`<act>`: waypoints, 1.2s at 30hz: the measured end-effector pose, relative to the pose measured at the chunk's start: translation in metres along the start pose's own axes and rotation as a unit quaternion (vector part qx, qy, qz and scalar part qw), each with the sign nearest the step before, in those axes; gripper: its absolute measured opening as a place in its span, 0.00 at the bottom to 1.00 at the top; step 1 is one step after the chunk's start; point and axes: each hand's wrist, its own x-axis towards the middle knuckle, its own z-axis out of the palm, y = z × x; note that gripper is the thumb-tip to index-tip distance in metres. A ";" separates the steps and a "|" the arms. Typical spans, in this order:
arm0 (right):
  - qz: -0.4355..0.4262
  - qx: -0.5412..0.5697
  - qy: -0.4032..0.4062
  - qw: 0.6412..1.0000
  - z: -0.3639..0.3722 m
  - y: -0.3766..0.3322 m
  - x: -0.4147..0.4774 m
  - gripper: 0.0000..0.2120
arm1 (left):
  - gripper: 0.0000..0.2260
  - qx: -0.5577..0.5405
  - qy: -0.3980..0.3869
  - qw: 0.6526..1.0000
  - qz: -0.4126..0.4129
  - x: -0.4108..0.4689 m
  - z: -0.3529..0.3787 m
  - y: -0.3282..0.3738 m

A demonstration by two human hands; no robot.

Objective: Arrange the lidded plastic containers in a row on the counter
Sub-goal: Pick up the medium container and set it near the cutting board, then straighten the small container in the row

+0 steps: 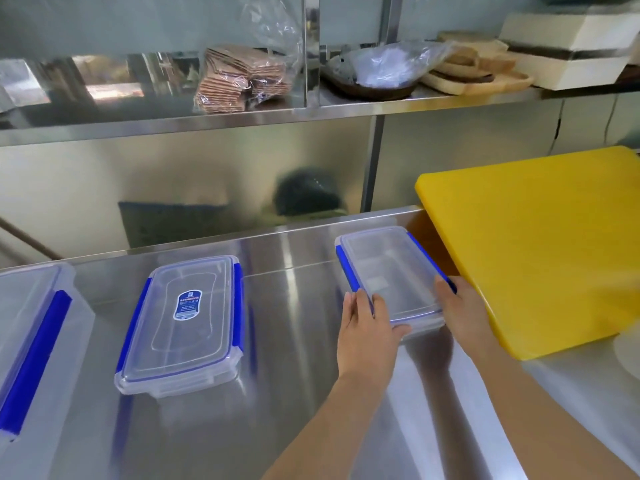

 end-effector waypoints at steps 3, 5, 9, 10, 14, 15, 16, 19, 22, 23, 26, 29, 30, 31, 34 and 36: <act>0.000 -0.041 -0.014 0.999 -0.001 -0.002 0.004 0.14 | 0.28 -0.049 -0.032 0.998 -0.021 0.001 0.001 -0.002; -0.015 -0.111 0.031 0.993 -0.003 -0.009 0.000 0.15 | 0.32 -0.095 -0.040 0.994 -0.045 -0.003 -0.007 -0.012; -0.108 -0.107 0.138 0.979 0.009 -0.052 -0.034 0.22 | 0.27 -0.171 0.096 0.967 -0.165 -0.016 -0.033 -0.080; -0.143 -0.084 0.121 0.979 0.019 -0.068 -0.049 0.20 | 0.25 -0.176 0.101 0.955 -0.214 -0.023 -0.040 -0.106; -0.261 -0.058 -0.079 0.960 0.077 -0.114 -0.108 0.19 | 0.24 -0.171 0.076 0.891 -0.413 -0.065 -0.062 -0.212; -0.220 -0.047 -0.152 0.962 0.092 -0.122 -0.119 0.21 | 0.26 -0.196 0.056 0.874 -0.442 -0.077 -0.063 -0.230; -0.156 -0.023 -0.211 0.965 0.110 -0.127 -0.127 0.24 | 0.29 -0.233 0.044 0.855 -0.461 -0.089 -0.064 -0.243; -0.006 0.099 -0.319 0.943 0.149 -0.136 -0.141 0.33 | 0.33 -0.407 0.023 0.782 -0.472 -0.112 -0.061 -0.261; 0.001 0.147 -0.358 0.922 0.175 -0.140 -0.150 0.29 | 0.25 -0.524 0.014 0.730 -0.438 -0.116 -0.051 -0.265; -0.004 0.149 -0.363 0.920 0.181 -0.138 -0.151 0.33 | 0.22 -0.536 0.014 0.728 -0.426 -0.115 -0.049 -0.263; -0.030 0.125 -0.347 0.929 0.184 -0.132 -0.149 0.35 | 0.17 -0.538 0.041 0.735 -0.411 -0.110 -0.047 -0.246; -0.031 0.117 -0.325 0.938 0.172 -0.127 -0.138 0.30 | 0.16 -0.532 0.046 0.744 -0.403 -0.103 -0.046 -0.227; -0.030 0.131 -0.319 0.938 0.168 -0.125 -0.136 0.27 | 0.15 -0.532 0.042 0.745 -0.401 -0.100 -0.045 -0.221; -0.027 0.145 -0.316 0.937 0.163 -0.123 -0.134 0.24 | 0.15 -0.532 0.040 0.747 -0.397 -0.097 -0.044 -0.216; -0.030 0.161 -0.312 0.936 0.154 -0.115 -0.126 0.21 | 0.15 -0.519 0.037 0.757 -0.395 -0.087 -0.041 -0.206; -0.039 0.150 -0.315 0.936 0.155 -0.112 -0.123 0.22 | 0.16 -0.516 0.034 0.756 -0.402 -0.085 -0.043 -0.201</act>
